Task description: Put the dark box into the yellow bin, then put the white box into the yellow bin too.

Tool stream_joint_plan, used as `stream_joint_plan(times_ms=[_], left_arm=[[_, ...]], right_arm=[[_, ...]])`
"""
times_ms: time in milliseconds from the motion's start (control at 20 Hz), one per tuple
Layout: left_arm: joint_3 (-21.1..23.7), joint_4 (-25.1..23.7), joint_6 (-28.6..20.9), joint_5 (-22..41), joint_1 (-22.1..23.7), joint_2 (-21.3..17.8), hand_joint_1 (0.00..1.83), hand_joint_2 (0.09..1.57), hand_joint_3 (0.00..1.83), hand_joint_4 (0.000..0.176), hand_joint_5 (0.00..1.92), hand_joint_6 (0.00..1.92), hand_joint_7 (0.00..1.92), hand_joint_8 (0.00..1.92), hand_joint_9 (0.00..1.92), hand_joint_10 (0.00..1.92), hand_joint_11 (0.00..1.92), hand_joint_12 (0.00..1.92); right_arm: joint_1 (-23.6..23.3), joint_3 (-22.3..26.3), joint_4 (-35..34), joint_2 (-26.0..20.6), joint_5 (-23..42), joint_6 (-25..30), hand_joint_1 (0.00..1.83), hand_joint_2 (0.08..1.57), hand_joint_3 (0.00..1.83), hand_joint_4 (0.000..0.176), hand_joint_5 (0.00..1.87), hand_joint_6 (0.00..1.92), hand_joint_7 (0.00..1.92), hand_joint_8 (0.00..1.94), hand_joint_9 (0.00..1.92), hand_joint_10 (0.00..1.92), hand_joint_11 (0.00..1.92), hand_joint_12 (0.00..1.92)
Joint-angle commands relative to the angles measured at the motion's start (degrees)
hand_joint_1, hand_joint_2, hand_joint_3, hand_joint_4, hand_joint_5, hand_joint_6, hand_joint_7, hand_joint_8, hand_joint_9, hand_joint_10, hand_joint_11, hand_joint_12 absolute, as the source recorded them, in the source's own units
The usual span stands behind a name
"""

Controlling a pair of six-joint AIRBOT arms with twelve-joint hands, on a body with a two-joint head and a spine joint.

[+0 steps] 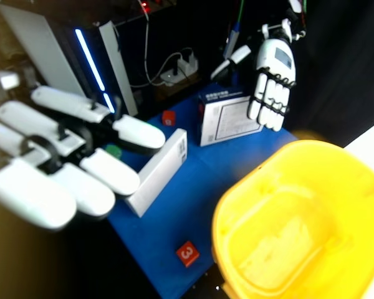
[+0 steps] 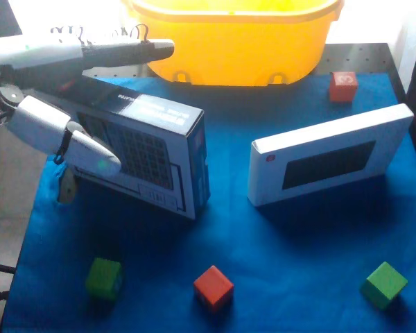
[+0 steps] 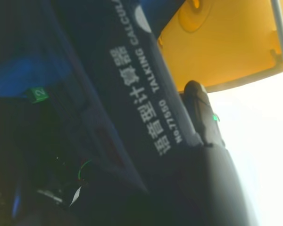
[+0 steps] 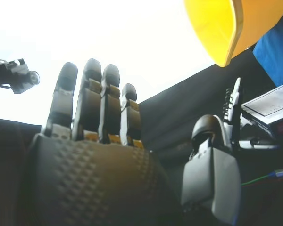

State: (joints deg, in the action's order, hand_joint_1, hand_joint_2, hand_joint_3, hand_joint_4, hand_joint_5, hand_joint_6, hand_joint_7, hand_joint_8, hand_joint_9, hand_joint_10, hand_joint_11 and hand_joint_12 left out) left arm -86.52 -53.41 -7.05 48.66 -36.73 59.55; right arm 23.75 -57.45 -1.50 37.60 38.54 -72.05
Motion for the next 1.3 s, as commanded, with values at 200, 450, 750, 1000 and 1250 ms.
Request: stream_joint_plan(times_ms=[200, 450, 750, 1000, 1250], left_arm=[[0.02, -0.06, -0.92, 0.00, -0.04, 1.04, 1.32, 0.98, 0.00, 0.000, 1.29, 0.24, 1.39, 0.45, 1.52, 0.35, 1.25, 1.14], [-0.44, 0.52, -0.90, -0.29, 0.04, 1.41, 1.39, 1.02, 0.00, 0.000, 1.15, 0.60, 1.15, 0.61, 1.14, 0.92, 0.92, 1.00], [-4.07, 7.66, 2.20, 0.80, 6.94, 2.03, 1.26, 1.10, 0.00, 0.000, 1.10, 0.53, 0.94, 1.35, 0.91, 1.36, 0.73, 1.57], [-5.28, 8.99, 3.79, 1.29, 13.94, 3.24, 1.28, 1.09, 0.00, 0.000, 1.11, 0.51, 1.00, 1.19, 0.95, 0.96, 0.76, 1.38], [-6.20, 9.27, 3.80, 1.01, 19.50, 3.63, 1.39, 1.07, 0.00, 0.000, 0.99, 0.99, 1.08, 0.75, 1.05, 0.93, 0.93, 0.72]], right_arm=[[-0.52, -0.25, -0.41, -0.08, 6.65, -0.14, 0.29, 1.01, 0.00, 0.049, 0.30, 0.00, 0.41, 0.01, 0.44, 0.01, 0.00, 0.68], [-0.51, -0.25, -0.41, -0.09, 6.65, -0.19, 0.32, 1.03, 0.01, 0.041, 0.31, 0.00, 0.28, 0.00, 0.40, 0.00, 0.02, 0.68], [-0.51, -0.18, -0.44, 0.06, 6.66, -0.19, 0.24, 1.07, 0.01, 0.031, 0.31, 0.00, 0.37, 0.01, 0.43, 0.01, 0.00, 0.72], [-0.52, -0.27, -0.44, 0.85, 6.66, -0.19, 0.20, 1.09, 0.00, 0.031, 0.32, 0.00, 0.50, 0.01, 0.42, 0.00, 0.00, 0.78], [-0.53, -0.99, -0.44, 2.50, 6.66, -0.19, 0.20, 1.08, 0.00, 0.034, 0.32, 0.00, 0.27, 0.00, 0.36, 0.00, 0.00, 0.67]])
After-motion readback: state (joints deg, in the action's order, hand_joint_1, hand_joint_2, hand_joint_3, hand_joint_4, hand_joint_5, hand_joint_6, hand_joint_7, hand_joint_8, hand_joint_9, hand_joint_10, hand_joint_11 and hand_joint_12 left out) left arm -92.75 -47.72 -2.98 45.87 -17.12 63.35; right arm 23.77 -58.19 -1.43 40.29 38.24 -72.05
